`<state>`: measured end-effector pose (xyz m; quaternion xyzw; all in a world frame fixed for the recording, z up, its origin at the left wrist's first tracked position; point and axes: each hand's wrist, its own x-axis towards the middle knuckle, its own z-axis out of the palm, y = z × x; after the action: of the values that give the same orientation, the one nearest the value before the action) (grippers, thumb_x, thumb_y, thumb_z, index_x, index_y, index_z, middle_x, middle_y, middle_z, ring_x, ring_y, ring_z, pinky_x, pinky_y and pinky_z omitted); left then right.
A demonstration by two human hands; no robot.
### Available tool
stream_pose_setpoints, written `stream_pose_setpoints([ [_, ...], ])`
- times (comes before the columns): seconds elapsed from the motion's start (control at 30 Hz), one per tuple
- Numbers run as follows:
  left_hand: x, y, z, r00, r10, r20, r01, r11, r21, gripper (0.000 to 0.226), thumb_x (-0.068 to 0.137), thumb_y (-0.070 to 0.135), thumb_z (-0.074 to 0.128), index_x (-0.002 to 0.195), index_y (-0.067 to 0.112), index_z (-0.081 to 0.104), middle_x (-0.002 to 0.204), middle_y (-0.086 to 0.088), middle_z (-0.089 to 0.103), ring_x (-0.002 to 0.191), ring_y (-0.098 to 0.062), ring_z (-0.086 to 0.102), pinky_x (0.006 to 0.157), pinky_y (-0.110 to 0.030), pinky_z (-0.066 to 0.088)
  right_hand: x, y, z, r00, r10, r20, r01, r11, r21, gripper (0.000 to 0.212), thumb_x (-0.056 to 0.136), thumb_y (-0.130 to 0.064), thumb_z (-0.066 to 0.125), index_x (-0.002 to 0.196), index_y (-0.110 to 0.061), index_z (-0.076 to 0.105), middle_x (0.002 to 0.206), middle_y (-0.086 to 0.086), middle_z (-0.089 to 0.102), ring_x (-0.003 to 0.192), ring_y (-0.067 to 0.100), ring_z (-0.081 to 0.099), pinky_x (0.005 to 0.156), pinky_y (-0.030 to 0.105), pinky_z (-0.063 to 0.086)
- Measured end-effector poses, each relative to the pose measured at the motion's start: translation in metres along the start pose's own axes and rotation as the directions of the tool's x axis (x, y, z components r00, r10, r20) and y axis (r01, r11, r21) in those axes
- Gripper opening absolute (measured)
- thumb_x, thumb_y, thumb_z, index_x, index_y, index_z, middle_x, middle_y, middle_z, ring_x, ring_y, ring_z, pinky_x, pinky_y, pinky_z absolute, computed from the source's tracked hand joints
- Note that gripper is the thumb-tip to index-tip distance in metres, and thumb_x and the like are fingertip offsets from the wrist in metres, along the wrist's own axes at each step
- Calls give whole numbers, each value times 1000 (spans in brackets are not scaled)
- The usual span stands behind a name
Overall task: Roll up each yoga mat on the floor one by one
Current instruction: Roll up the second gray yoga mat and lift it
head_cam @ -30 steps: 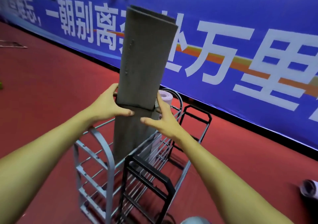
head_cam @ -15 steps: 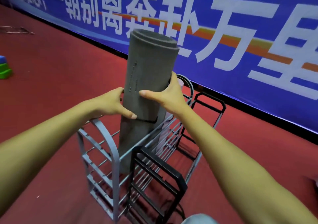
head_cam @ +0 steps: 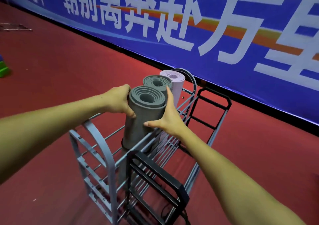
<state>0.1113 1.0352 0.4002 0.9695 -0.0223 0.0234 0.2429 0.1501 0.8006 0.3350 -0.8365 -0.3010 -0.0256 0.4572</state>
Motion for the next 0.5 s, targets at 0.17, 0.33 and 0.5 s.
stream_pose_setpoints([
  [0.17,2,-9,-3,998,17,-57,-18,1000,-22,109,56,28,104,144,17,40,122,-7,71,106,-22,67,85,-32,48,17,-5,1,997,-17,71,31,978,-208,86,66,-40,98,135,-32,47,140,5,41,126,19,47,111,45,45],
  [0.33,-1,-11,2,981,115,-158,-113,993,24,87,57,18,97,126,31,46,97,-4,73,88,-29,70,82,-42,57,24,-5,12,1000,-26,13,28,956,-291,78,68,-48,94,125,-37,42,137,2,36,111,33,59,100,51,52],
  [0.5,0,4,5,969,172,-177,-145,977,156,63,61,24,95,101,24,46,79,2,62,81,-36,66,69,-42,55,28,-3,13,1000,-11,-25,1,926,-377,70,70,-38,88,122,-34,41,139,3,32,92,37,61,85,52,56],
])
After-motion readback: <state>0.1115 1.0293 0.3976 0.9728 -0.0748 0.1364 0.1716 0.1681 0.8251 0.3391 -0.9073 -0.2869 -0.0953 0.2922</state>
